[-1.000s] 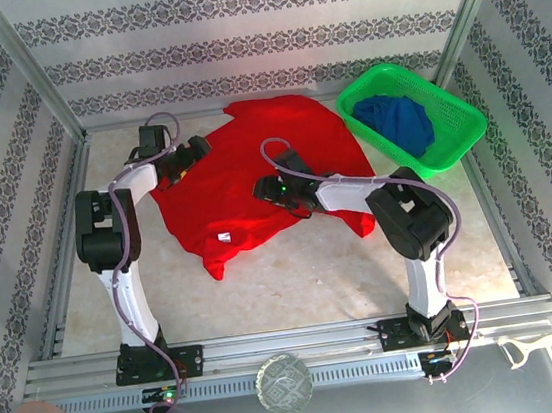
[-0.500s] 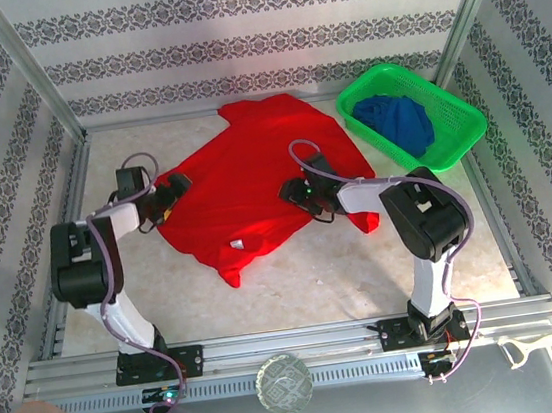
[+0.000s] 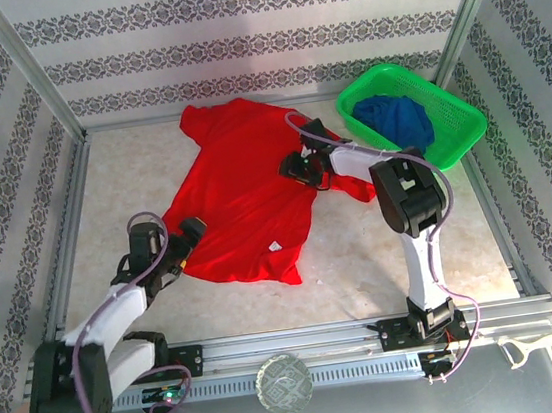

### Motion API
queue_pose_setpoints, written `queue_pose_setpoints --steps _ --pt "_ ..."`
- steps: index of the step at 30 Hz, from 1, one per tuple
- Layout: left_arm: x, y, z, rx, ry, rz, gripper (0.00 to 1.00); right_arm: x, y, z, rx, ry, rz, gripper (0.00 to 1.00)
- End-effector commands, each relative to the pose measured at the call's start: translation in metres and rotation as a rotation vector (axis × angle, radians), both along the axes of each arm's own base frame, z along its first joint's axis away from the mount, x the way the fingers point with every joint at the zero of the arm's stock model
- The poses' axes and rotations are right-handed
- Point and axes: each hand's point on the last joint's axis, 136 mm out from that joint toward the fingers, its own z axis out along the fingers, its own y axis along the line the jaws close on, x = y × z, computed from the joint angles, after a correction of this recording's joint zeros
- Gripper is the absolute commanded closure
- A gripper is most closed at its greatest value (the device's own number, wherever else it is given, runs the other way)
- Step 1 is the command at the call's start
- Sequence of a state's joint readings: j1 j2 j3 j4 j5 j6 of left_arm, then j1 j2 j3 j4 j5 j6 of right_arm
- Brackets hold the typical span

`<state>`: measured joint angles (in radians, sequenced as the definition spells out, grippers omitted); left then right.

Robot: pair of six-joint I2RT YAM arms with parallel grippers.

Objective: Fold the inside-out t-shirt

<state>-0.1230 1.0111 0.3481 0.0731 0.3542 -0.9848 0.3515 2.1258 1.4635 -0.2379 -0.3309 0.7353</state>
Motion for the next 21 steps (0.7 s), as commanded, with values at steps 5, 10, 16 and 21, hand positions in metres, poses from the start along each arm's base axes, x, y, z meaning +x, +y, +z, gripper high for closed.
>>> queue_pose_setpoints --steps 5,10,16,21 --pt "0.054 -0.011 0.088 0.108 -0.16 -0.052 0.01 -0.003 -0.02 0.067 -0.016 -0.105 0.061 0.49" --pt "0.148 -0.05 0.087 0.133 -0.173 -0.242 0.01 -0.012 -0.017 0.087 -0.028 -0.15 0.058 0.49" --pt "0.251 -0.082 0.074 0.234 -0.168 -0.457 0.0 -0.016 -0.025 0.067 -0.016 -0.124 0.002 0.49" --pt "0.3 -0.095 0.049 0.218 -0.153 -0.489 0.0 -0.023 -0.009 0.051 0.007 -0.093 0.024 0.5"
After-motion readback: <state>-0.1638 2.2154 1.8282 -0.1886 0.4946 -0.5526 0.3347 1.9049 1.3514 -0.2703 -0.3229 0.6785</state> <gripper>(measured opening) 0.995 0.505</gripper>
